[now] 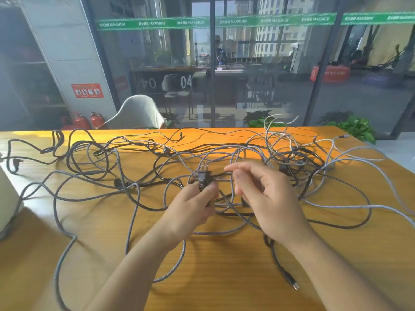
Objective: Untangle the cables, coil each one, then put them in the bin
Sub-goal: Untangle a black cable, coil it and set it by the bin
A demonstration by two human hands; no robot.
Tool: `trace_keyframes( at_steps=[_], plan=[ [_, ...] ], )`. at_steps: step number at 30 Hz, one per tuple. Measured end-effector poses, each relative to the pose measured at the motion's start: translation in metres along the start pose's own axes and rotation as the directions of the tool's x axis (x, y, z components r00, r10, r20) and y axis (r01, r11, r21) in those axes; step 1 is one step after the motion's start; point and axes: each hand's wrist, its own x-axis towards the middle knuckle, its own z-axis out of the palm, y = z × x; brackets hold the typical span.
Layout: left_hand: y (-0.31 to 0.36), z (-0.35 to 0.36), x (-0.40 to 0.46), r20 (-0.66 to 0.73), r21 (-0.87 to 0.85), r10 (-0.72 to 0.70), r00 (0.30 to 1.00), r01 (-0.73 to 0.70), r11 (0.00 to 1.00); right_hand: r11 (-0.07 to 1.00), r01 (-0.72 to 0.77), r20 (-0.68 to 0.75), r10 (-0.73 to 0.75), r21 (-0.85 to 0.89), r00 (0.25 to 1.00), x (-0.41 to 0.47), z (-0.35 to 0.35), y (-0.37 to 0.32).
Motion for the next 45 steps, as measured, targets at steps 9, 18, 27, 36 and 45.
trace_keyframes(
  at_steps=[9,18,27,36,45],
  plan=[
    [0.010,-0.004,-0.008,-0.143,-0.174,0.118,0.983,-0.143,0.974,0.944,-0.193,0.368,0.085,0.268,0.926,-0.014,0.021,-0.009],
    [0.008,-0.009,-0.007,-0.178,-0.366,0.149,0.973,-0.206,0.908,0.951,-0.301,0.583,0.202,0.076,0.787,-0.017,0.028,-0.004],
    [0.010,-0.010,-0.008,-0.177,-0.436,0.249,0.952,-0.303,0.848,0.973,-0.229,0.638,0.189,-0.021,0.746,-0.009,0.017,0.008],
    [0.009,-0.024,-0.002,-0.310,-0.521,0.179,0.934,-0.324,0.790,0.957,-0.105,0.589,0.252,-0.272,0.768,0.006,-0.022,0.022],
    [0.008,-0.023,0.000,-0.263,-0.601,0.153,0.953,-0.286,0.747,0.829,0.194,0.556,0.161,-0.525,0.815,0.005,-0.016,0.036]
  ],
)
